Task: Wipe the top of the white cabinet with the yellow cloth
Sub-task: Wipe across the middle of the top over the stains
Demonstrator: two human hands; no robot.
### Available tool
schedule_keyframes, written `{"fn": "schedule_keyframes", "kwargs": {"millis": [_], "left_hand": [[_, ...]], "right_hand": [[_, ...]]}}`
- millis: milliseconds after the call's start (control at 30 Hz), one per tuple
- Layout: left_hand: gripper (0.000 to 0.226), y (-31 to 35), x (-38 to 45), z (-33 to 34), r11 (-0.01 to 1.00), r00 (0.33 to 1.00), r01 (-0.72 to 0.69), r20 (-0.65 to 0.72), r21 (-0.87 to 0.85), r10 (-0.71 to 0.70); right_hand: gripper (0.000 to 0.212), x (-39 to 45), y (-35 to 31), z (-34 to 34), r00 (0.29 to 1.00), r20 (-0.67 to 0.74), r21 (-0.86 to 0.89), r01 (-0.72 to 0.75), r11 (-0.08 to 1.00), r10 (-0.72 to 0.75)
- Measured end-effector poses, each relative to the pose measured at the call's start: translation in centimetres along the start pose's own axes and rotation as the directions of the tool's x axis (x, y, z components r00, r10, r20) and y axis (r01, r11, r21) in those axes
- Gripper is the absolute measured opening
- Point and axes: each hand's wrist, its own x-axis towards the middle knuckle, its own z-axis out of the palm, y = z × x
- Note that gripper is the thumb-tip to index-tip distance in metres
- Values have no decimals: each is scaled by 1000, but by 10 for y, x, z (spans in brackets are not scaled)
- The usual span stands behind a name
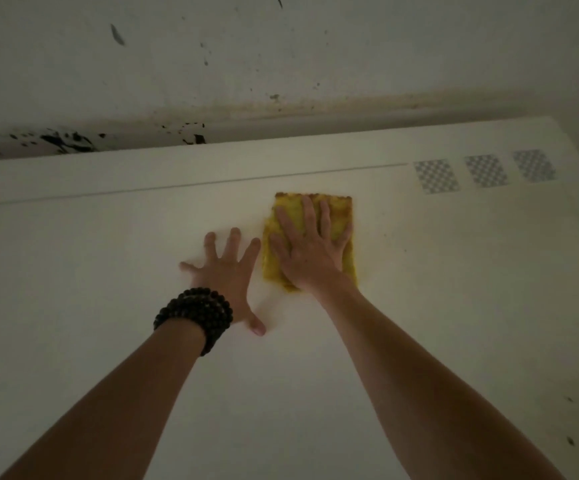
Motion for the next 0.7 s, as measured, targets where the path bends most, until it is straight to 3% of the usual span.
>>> {"fn": "schedule_keyframes", "kwargs": {"millis": [100,300,567,700], "left_hand": [[151,2,-1,-4,1000,1000,6,28,-3,-6],[152,3,-3,-8,999,999,7,40,39,-8],[153,5,-1,-12,999,998,17,65,52,-20],[153,6,-2,-11,999,998,19,60,38,-22]], "right_hand": [[59,-9,0,-1,1000,16,9,0,1000,0],[60,-117,5,30,997,72,-24,-37,999,39],[58,-21,0,1,998,40,30,-40,999,39],[58,-46,3,8,998,54,47,-23,999,21]]}}
